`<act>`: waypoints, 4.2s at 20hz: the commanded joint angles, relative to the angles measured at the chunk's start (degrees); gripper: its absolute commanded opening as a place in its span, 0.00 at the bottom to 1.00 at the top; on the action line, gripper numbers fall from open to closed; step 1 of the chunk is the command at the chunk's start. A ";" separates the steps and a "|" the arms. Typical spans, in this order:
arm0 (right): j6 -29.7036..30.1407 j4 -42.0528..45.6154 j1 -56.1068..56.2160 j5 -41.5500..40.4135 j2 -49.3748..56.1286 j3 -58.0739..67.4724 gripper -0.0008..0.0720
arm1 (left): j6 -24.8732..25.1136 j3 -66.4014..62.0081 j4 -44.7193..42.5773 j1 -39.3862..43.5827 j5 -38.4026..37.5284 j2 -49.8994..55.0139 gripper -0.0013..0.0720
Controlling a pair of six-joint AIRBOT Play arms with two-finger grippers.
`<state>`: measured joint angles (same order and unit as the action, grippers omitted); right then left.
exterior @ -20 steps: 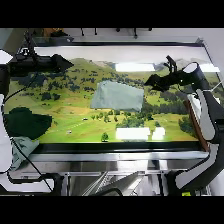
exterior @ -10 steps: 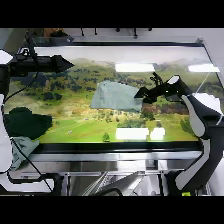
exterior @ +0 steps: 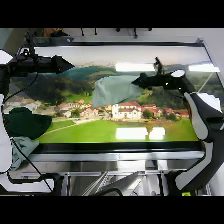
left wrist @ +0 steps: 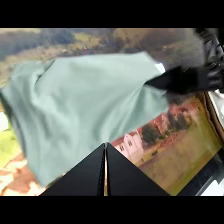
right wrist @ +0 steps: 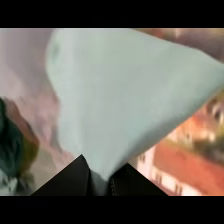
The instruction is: Fold the shirts.
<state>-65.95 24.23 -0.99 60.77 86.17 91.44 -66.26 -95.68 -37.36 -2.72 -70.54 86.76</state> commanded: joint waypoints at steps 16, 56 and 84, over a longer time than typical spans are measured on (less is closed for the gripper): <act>-30.49 5.07 -45.05 2.97 -12.83 16.39 0.04 | -0.85 0.02 -0.02 -0.04 -3.02 -0.02 0.04; -37.07 51.95 -67.41 22.47 -33.92 -18.64 0.83 | -0.79 0.00 -0.04 3.98 -7.34 6.47 0.04; -20.41 21.07 -5.97 5.62 -65.92 -62.40 0.05 | 3.21 54.88 8.50 8.15 -2.62 -39.56 0.04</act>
<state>-85.62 46.74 -9.54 66.74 21.08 30.61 -63.11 -45.15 -28.88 4.91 -74.98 51.18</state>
